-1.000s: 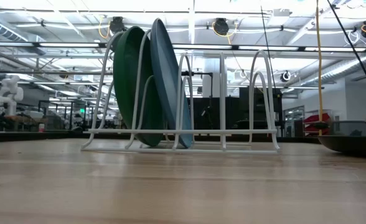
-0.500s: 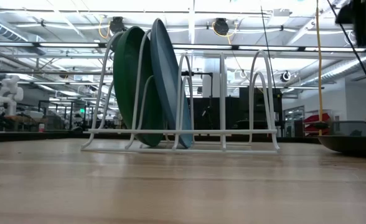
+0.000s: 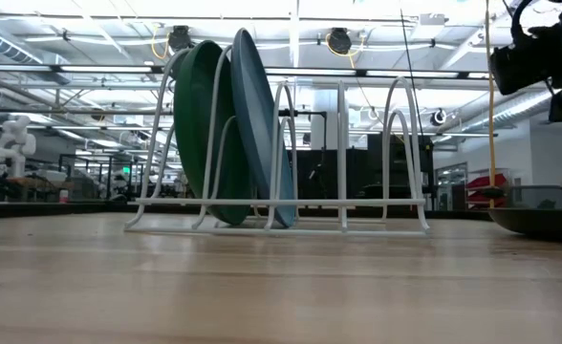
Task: Sort dishes
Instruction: Put the black plate into the dish rack
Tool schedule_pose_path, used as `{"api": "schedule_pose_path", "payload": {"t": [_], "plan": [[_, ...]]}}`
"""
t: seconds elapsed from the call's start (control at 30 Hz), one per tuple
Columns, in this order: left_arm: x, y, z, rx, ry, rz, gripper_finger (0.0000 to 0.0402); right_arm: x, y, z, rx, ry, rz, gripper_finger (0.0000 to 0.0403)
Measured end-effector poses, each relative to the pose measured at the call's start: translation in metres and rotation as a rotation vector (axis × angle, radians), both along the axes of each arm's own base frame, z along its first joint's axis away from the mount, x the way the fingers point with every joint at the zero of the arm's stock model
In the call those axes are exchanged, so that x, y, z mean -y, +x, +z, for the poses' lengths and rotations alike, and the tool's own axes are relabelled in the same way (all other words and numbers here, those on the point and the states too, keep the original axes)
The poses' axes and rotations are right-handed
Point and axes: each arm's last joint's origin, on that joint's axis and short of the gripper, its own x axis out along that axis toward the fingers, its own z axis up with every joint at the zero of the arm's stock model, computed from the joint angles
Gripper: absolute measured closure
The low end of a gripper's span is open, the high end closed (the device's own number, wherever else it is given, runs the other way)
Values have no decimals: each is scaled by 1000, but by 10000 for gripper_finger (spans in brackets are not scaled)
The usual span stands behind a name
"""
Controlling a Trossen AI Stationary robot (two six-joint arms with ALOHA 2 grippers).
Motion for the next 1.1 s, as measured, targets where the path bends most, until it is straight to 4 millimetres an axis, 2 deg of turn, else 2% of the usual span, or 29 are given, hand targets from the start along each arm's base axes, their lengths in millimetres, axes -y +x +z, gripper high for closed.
{"api": "schedule_pose_path", "payload": {"t": [0.23, 0.5, 0.83, 0.93, 1.1], "plan": [[0, 0, 0, 3, -1, 5, 283, -1, 8, -11, -12, -36, -25, 234], [0, 0, 0, 9, -4, 17, 283, -3, 24, -35, -78, -76, -5, 234], [-3, -1, -1, -4, 14, 28, 283, -2, 38, -55, -126, -44, 57, 234], [-4, 0, -1, 2, -4, 40, 283, 0, 38, -53, -121, -32, 71, 234], [-3, -1, -1, 4, -6, 37, 283, 3, 33, -34, -23, -36, 58, 234]]}}
